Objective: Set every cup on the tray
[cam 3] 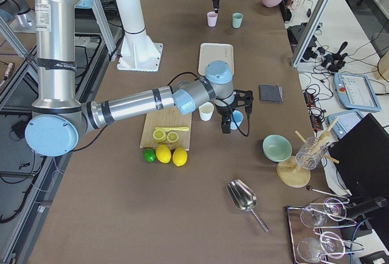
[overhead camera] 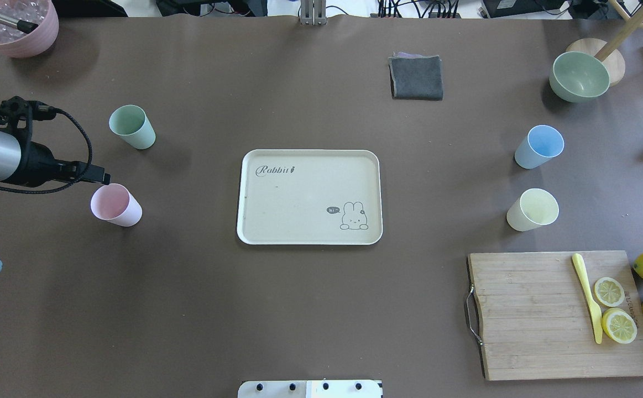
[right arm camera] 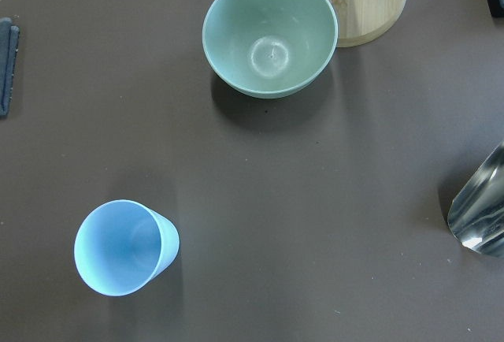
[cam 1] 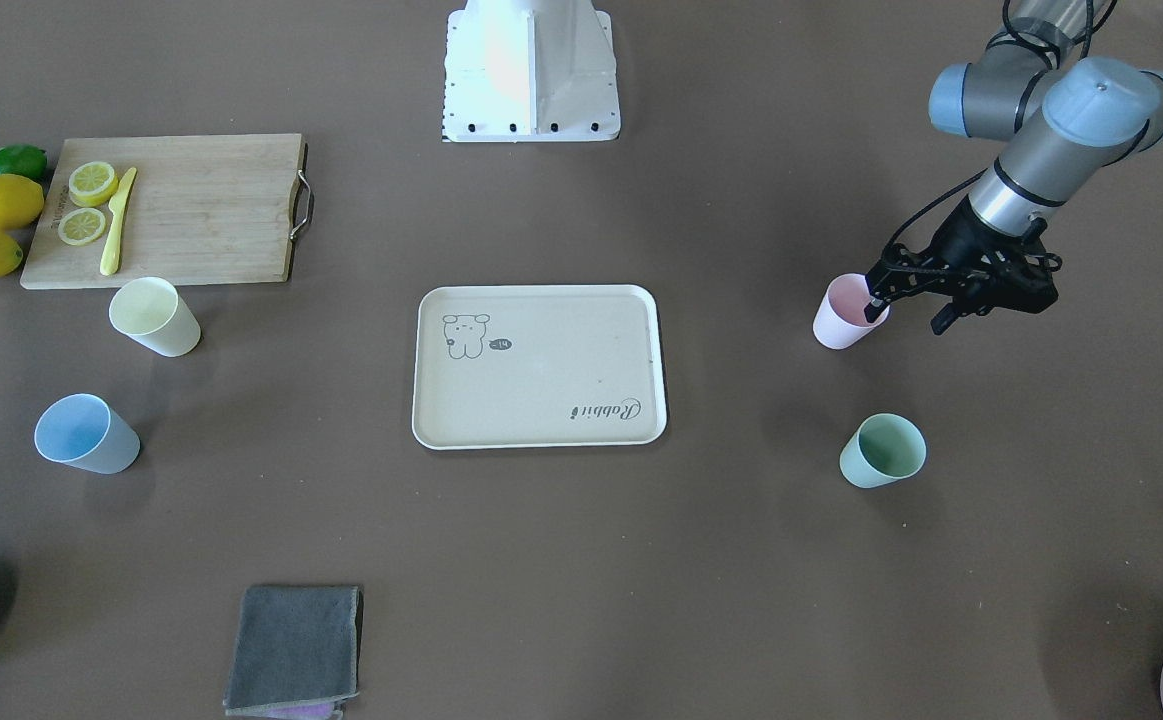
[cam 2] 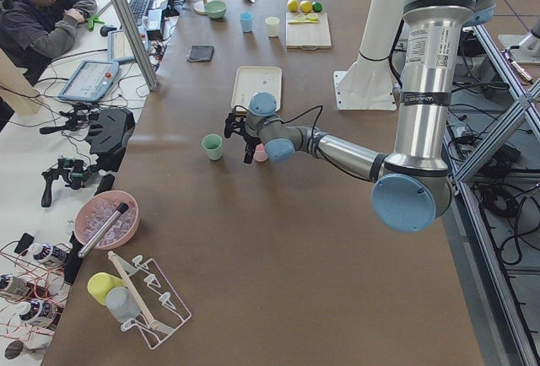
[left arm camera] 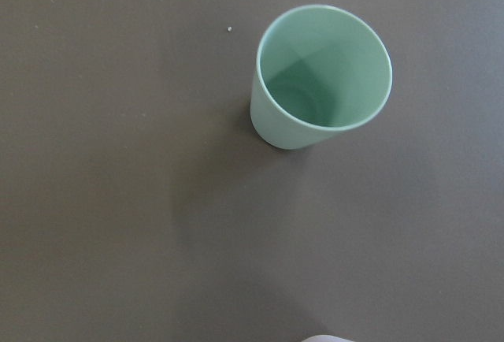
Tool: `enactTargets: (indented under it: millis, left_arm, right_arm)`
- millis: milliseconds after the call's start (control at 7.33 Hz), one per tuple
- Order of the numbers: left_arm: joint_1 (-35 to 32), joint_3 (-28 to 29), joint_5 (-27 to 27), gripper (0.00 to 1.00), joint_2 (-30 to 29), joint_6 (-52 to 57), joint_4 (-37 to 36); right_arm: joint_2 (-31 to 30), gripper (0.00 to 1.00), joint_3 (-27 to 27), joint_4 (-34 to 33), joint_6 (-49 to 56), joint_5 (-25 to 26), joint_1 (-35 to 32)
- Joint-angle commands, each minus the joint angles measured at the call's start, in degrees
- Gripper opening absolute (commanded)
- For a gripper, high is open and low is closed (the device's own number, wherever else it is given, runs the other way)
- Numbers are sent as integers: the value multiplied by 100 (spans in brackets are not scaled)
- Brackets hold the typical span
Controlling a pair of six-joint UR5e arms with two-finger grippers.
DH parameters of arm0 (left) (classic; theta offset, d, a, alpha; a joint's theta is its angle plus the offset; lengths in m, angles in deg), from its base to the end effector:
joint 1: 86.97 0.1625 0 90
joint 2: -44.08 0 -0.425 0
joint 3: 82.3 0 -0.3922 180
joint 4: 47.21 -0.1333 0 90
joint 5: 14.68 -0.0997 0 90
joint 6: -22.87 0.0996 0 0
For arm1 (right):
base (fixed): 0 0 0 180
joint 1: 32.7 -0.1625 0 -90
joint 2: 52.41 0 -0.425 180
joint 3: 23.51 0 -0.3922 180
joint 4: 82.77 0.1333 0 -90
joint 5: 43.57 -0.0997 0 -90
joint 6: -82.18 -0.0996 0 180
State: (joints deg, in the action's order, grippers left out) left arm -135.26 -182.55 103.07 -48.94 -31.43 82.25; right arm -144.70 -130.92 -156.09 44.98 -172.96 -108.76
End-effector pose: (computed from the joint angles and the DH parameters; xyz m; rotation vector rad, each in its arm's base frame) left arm 0.2908 -0.4570 0.4709 0.2687 0.9686 0.0219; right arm -0.0493 -0.4895 0.4977 0.1916 -0.8338 0.1902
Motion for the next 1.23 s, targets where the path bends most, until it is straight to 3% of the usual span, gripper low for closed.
enactTargets:
  millis: [0,273,682,955,1091]
  left_arm:
    - [205,5,-24,40,30,69,1]
    - [302,-4,-24,0,74,69,1]
    - [198,-153,544,0,-136,69,-95]
    - [162,-608,521,0,-1412,-45,-2097]
    - [310,-576,260,0,-2055,-306,-2770]
  right_arm:
    - [0,100,0,36,2,1,4]
    - [0,100,0,37,-6,1,12]
    - [0,100,18,37,2,1,21]
    - [0,100,35,37,-6,1,21]
    - [0,100,35,37,-7,1,21]
